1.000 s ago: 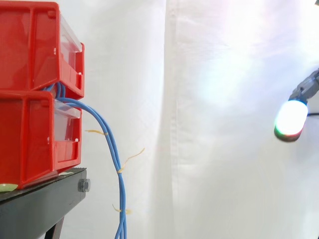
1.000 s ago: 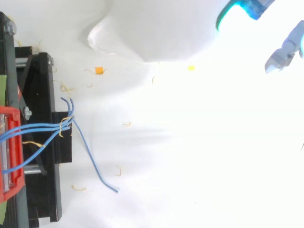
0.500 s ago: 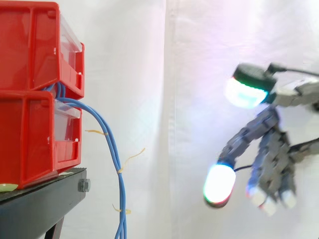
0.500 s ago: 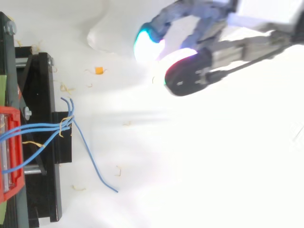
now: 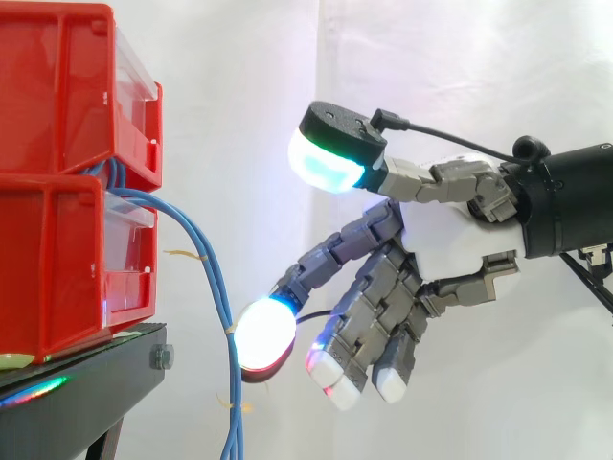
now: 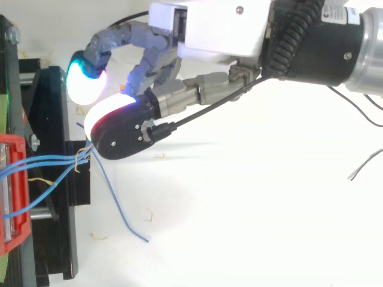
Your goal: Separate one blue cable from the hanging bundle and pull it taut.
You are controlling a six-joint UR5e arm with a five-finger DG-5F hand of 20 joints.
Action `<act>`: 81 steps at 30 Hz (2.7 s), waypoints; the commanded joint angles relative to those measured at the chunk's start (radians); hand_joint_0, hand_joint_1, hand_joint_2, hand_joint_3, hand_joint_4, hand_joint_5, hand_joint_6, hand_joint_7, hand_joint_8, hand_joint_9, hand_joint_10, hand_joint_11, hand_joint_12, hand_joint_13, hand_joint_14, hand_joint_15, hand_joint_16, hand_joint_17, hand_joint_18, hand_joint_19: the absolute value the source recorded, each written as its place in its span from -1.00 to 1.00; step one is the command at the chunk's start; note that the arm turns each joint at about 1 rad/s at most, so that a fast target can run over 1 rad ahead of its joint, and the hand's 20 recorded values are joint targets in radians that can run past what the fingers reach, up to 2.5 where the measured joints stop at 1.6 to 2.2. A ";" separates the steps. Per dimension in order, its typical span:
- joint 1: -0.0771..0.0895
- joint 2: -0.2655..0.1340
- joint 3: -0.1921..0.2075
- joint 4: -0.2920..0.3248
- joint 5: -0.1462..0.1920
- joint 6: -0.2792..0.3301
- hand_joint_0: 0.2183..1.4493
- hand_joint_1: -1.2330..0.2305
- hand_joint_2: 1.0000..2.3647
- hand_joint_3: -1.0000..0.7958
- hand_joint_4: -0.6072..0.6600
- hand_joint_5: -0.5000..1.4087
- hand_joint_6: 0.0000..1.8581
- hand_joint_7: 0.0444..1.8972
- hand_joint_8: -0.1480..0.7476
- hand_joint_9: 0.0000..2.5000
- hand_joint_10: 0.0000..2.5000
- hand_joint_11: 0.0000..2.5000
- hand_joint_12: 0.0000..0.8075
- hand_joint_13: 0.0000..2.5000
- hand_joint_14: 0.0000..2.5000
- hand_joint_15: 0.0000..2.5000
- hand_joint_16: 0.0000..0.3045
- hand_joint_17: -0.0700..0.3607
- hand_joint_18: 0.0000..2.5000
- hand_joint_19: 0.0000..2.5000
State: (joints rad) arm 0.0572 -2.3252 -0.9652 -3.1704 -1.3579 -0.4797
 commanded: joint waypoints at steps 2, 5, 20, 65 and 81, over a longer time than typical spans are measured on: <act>0.015 -0.002 0.002 0.044 0.002 -0.031 -0.84 0.21 -1.00 -0.44 0.32 -0.71 -0.46 -0.35 0.15 -0.27 -1.00 -0.85 0.08 -0.31 -0.99 -0.72 -0.58 -0.01 -0.14 -0.84; 0.027 -0.006 -0.010 0.095 0.016 -0.046 -0.84 0.21 -1.00 -0.44 0.32 -0.70 -0.46 -0.36 0.16 -0.27 -1.00 -0.84 0.08 -0.30 -0.99 -0.72 -0.59 -0.03 -0.14 -0.84; 0.078 -0.006 -0.113 0.251 0.036 0.055 -0.85 0.24 -1.00 -0.44 0.29 -0.68 -0.46 -0.36 0.12 0.14 -0.99 -0.61 0.09 0.06 -0.99 -0.54 -0.45 0.20 0.29 -0.71; 0.104 -0.005 -0.090 0.237 0.037 0.227 -0.79 0.18 -1.00 -0.44 0.47 -0.51 -0.46 0.02 0.05 0.46 -0.98 -0.30 0.07 0.28 -0.98 -0.37 -0.46 0.19 0.36 -0.59; 0.104 -0.005 -0.076 0.210 0.037 0.227 -0.76 0.21 -1.00 -0.44 0.46 -0.50 -0.46 0.02 -0.05 0.53 0.94 0.02 0.03 0.44 0.11 -0.04 -0.50 0.13 0.51 -0.34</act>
State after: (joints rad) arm 0.1611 -2.3301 -1.0419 -2.9597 -1.3208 -0.2521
